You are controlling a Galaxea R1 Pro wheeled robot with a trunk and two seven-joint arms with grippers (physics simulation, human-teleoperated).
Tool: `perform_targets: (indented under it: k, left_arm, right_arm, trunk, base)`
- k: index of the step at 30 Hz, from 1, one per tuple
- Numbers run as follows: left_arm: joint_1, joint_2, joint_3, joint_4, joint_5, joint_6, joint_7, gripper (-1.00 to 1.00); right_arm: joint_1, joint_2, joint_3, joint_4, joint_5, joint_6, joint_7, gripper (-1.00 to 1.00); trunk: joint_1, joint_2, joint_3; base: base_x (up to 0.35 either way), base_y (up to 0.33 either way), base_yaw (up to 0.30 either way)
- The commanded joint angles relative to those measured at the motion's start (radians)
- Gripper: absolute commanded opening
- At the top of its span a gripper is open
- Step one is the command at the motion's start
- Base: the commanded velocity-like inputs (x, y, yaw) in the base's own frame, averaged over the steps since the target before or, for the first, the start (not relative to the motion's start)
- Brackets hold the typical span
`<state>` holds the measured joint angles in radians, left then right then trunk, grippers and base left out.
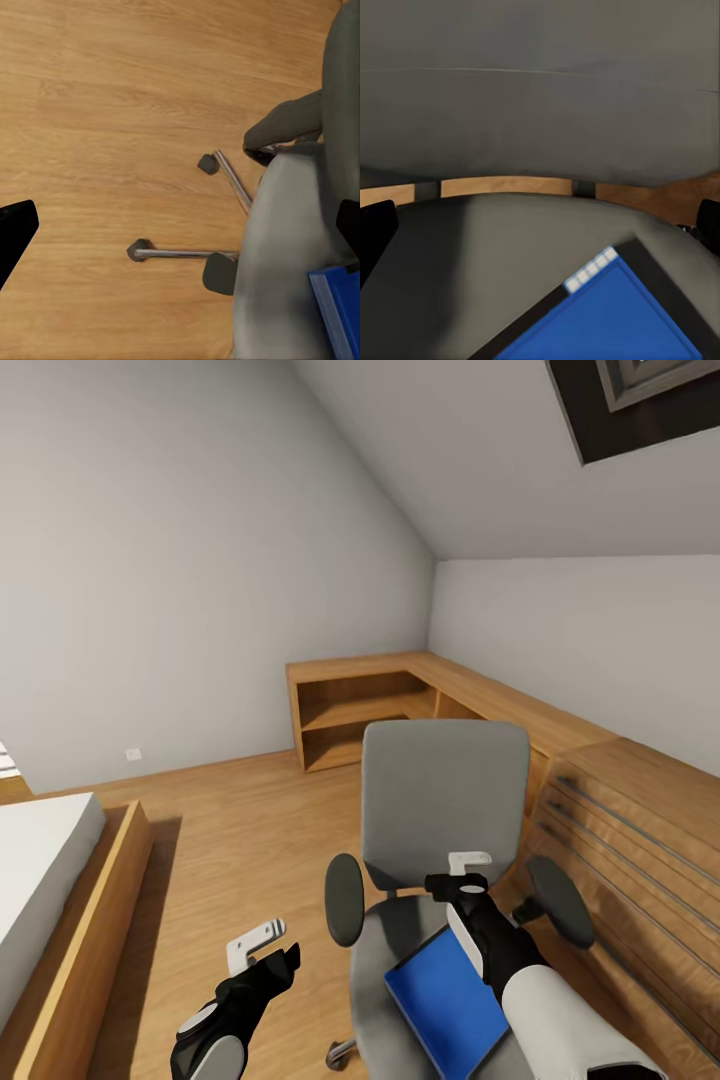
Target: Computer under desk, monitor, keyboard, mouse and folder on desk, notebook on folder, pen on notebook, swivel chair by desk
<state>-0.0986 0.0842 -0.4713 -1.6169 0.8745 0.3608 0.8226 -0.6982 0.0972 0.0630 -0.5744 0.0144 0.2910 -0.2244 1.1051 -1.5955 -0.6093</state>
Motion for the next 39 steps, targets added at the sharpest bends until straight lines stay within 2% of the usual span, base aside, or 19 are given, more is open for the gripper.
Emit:
perform_targets:
  k: [1, 33, 39]
  left_arm:
    - [-0.001, 0.001, -0.002, -0.001, 0.004, 0.003, 0.007, 1.00]
    - [-0.001, 0.000, -0.003, -0.001, 0.004, 0.003, 0.007, 1.00]
    - [-0.001, 0.000, -0.004, -0.001, 0.004, 0.003, 0.007, 1.00]
  right_arm:
    - [-0.001, 0.000, 0.005, -0.001, 0.001, 0.008, -0.006, 1.00]
    - [-0.002, -0.001, 0.003, -0.002, 0.001, 0.012, -0.007, 1.00]
    - [-0.003, -0.008, -0.001, -0.002, -0.001, 0.014, -0.008, 1.00]
  trunk:
    - [0.004, -0.008, -0.004]
    - [0.127, -0.232, -0.105]
    - [0.146, -0.267, -0.120]
  base:
    - [0.000, 0.000, 0.000]
    - [0.000, 0.000, 0.000]
    - [0.000, 0.000, 0.000]
